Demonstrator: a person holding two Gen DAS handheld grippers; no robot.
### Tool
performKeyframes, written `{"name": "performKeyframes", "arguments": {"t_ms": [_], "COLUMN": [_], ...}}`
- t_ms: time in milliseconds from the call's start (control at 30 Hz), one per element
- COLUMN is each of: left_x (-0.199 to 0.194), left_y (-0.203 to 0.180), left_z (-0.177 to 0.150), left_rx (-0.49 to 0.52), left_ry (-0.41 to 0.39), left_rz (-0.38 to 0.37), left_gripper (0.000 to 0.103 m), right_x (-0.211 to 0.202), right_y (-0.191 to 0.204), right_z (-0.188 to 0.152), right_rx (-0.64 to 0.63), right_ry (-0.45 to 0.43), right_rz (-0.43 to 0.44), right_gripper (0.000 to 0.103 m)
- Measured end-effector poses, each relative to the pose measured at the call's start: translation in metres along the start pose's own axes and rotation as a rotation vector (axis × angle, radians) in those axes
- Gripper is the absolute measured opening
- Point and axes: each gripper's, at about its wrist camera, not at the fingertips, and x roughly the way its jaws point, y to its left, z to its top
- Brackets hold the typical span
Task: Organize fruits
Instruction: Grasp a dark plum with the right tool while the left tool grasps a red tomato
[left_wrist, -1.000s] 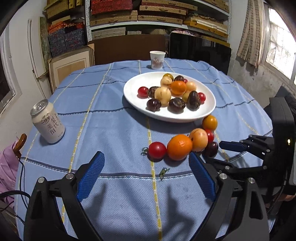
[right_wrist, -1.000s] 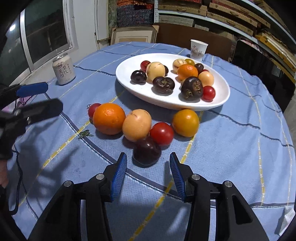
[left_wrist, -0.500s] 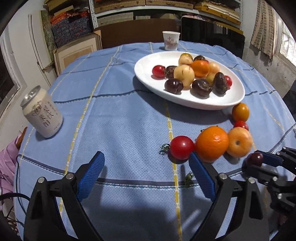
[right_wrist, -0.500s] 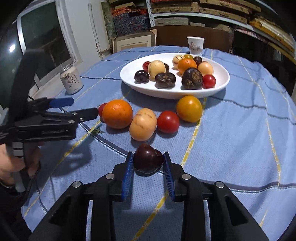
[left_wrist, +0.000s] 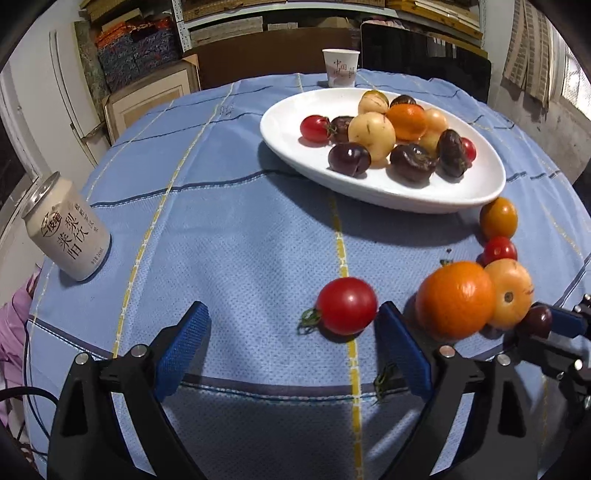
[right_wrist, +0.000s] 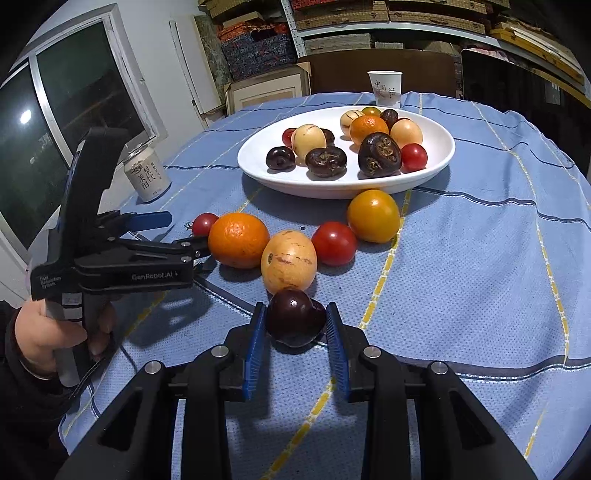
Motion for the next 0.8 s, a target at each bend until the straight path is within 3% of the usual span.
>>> {"name": "performKeyframes", "arguments": {"t_ms": [267,500,800], "left_x": [-0.003,-0.019,-0.057], "left_y": [-0.019,-0.004,-0.01], "left_z": [-0.001,-0.011,-0.022], "left_rx": [0.054,-0.028,-0.017], "left_ry": [-0.031,-0.062,-0.131], "left_rz": [-0.055,-0.16,-0.153], "left_gripper": [0.035,0.033,0.033], "right_x": [-0.008,-0.013,-0.02], "right_y": [0.001,-0.002,-0.004], "right_z": [0.001,0.002,0.001], "right_rx": [-0.007,-0.001,0.009], "right_ry": [-0.036,-0.067,-0.088], "right_rz": [-0.002,-0.001,-0.004], "right_gripper": [0.033,0.033,0.033]}}
